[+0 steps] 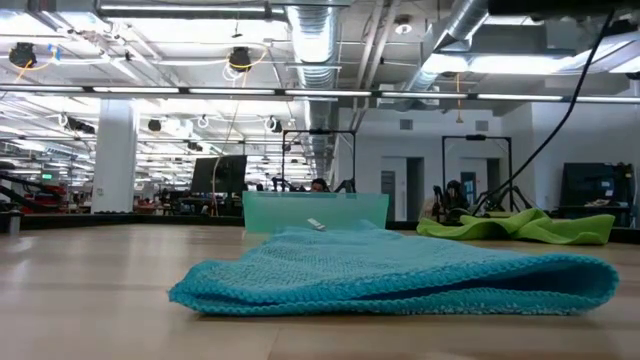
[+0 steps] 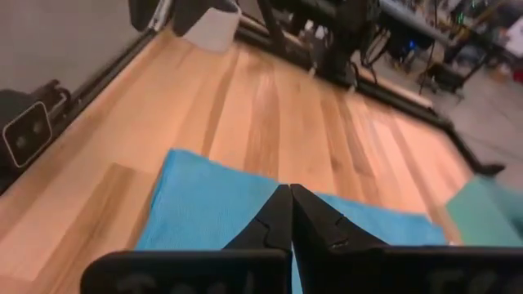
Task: Roll microfiber towels into tight, uniform cylinder then place into a basket
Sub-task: Fold the blue microfiber cloth
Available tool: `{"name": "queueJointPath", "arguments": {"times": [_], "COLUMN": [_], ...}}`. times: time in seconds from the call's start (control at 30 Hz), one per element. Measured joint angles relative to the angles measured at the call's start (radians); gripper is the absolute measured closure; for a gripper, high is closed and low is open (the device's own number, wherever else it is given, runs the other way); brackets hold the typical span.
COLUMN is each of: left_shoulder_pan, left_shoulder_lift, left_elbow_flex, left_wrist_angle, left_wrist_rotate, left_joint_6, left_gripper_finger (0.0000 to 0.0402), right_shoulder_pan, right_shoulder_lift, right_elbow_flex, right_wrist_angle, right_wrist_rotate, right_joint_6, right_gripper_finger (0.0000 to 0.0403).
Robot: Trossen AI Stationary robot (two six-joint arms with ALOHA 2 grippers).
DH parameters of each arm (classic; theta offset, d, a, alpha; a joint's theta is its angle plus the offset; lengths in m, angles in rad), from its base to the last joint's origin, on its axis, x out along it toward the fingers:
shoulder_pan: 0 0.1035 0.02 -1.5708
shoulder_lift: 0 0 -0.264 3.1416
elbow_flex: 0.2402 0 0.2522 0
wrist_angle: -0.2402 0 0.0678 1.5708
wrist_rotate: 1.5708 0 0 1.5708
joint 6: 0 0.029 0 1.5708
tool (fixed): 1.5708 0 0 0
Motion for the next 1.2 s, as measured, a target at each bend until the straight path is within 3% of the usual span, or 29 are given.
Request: {"name": "queueJointPath", "arguments": {"times": [0.27, 0.43, 0.77, 1.2], "left_shoulder_pan": [-0.019, -0.012, 0.012, 0.031], "left_shoulder_lift": [0.001, 0.001, 0.002, 0.024], "left_elbow_flex": [0.036, 0.005, -0.08, -0.092], "left_wrist_angle": [-0.013, -0.081, -0.077, -0.061], "left_wrist_rotate": [0.002, 0.009, 0.061, 0.083], "left_joint_6": [0.048, -0.047, -0.129, -0.15], "left_gripper_finger": [0.0274, 0.0274, 0.0274, 0.0274], "right_shoulder_pan": [0.021, 0.037, 0.033, 0.018], "right_shoulder_lift": [-0.008, -0.008, 0.025, 0.203], "right_elbow_flex": [0.057, 0.066, 0.067, 0.066], "right_wrist_angle": [0.038, 0.03, -0.085, -0.015], "right_wrist_rotate": [-0.078, -0.154, -0.158, -0.159], "right_joint_6": [-0.027, -0.019, 0.114, 0.112], "right_gripper_finger": [0.0363, 0.0342, 0.0283, 0.0206]}}
